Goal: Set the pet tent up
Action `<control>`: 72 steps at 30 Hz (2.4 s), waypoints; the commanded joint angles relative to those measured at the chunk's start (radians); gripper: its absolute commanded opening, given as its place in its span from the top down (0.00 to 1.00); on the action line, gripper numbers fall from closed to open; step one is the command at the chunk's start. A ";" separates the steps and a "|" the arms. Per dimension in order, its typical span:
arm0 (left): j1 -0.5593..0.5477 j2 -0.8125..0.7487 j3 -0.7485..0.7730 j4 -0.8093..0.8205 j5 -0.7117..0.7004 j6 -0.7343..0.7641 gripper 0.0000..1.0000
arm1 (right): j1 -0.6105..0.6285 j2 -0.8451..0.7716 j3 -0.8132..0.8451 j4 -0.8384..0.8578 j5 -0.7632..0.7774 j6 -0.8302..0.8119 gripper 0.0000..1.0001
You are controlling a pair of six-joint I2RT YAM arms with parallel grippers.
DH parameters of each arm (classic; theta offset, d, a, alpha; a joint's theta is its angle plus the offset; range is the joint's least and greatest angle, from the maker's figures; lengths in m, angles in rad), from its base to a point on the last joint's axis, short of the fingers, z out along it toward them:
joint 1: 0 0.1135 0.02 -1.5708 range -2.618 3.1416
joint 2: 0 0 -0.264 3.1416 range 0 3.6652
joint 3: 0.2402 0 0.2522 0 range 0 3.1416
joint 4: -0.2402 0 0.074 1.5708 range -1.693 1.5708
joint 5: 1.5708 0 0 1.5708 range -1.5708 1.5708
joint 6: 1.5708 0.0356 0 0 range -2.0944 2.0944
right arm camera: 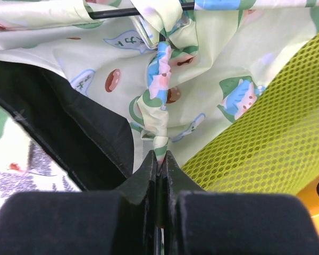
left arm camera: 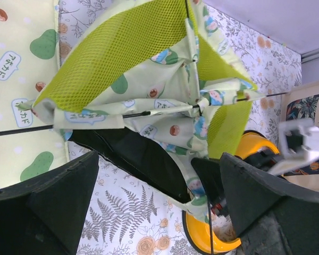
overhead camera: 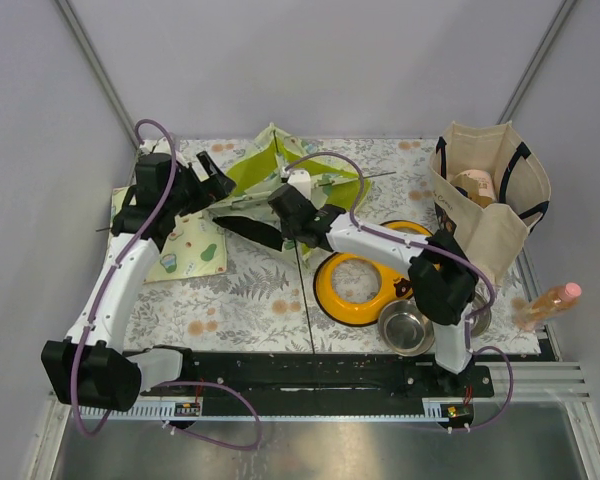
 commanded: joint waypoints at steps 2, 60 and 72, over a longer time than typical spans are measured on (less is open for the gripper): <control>-0.002 -0.042 0.039 -0.001 -0.020 0.024 0.01 | -0.041 0.063 0.064 -0.057 -0.053 0.090 0.99; -0.057 0.035 -0.073 0.049 0.062 -0.001 0.01 | -0.117 -0.230 -0.243 -0.231 -0.787 0.127 1.00; -0.059 0.031 0.016 -0.066 -0.081 0.036 0.01 | -0.142 -0.201 -0.269 -0.148 -0.791 0.263 1.00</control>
